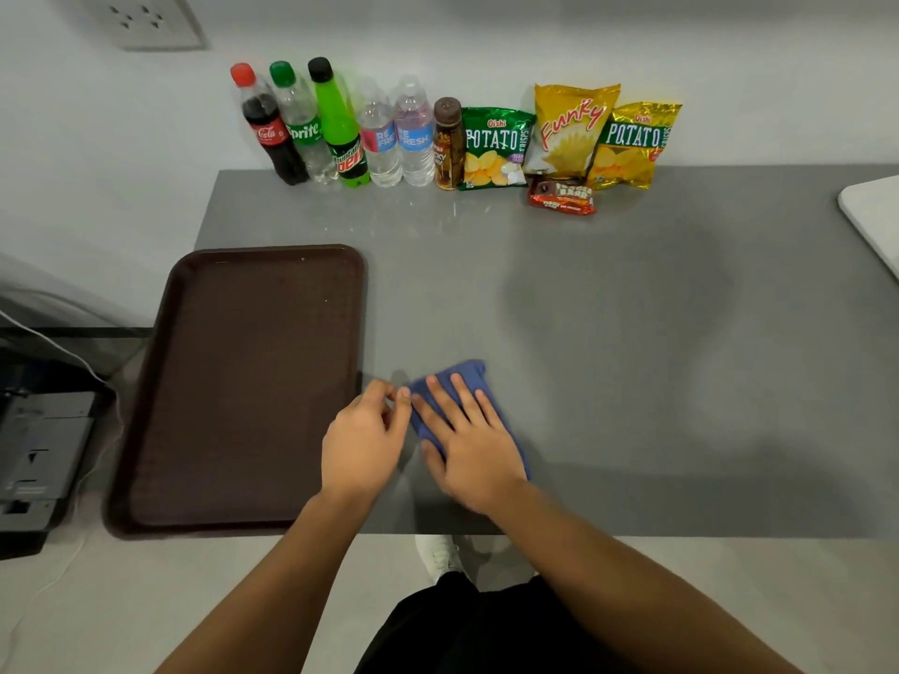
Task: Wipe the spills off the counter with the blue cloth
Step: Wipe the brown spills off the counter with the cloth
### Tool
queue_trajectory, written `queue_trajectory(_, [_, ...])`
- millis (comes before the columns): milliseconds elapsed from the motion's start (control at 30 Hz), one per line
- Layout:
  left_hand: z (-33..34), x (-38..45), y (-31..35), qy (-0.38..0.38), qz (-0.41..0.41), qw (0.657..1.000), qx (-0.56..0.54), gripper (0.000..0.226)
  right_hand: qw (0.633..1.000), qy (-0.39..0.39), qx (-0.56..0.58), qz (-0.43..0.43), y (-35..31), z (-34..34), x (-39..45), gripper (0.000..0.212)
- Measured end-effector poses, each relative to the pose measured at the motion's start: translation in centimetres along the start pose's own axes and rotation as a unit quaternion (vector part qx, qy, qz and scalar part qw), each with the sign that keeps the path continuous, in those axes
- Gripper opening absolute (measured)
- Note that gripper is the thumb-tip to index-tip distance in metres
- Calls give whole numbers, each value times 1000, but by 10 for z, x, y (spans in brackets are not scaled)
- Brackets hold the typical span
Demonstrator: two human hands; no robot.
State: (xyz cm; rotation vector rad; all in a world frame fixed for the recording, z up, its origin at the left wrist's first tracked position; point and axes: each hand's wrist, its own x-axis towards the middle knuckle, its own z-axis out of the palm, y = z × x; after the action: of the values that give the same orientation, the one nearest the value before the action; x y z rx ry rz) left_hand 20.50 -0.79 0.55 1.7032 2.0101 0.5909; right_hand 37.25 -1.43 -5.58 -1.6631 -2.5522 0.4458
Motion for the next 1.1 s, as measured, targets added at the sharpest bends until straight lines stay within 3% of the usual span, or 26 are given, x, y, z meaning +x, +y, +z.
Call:
queue_trajectory(200, [-14, 1, -16, 13, -1, 1000, -6, 27, 996, 32, 10, 82, 20, -16, 35, 63])
queue_trajectory(367, [-22, 2, -33, 13, -17, 1000, -14, 27, 985, 34, -8, 167, 40, -12, 7, 63])
queue_trajectory(533, [-28, 1, -47, 2, -13, 1000, -23, 23, 986, 29, -38, 159, 22, 6, -42, 64])
queue_trajectory(700, [-31, 5, -53, -1, -4, 1000, -30, 21, 994, 54, -24, 88, -29, 30, -53, 68])
queue_trajectory(967, [-38, 10, -50, -18, 3, 999, -37, 23, 997, 5, 10, 76, -70, 17, 33, 63])
queue_trajectory(1100, [-40, 7, -48, -10, 2, 999, -38, 23, 992, -12, 28, 122, -58, 4, 78, 62])
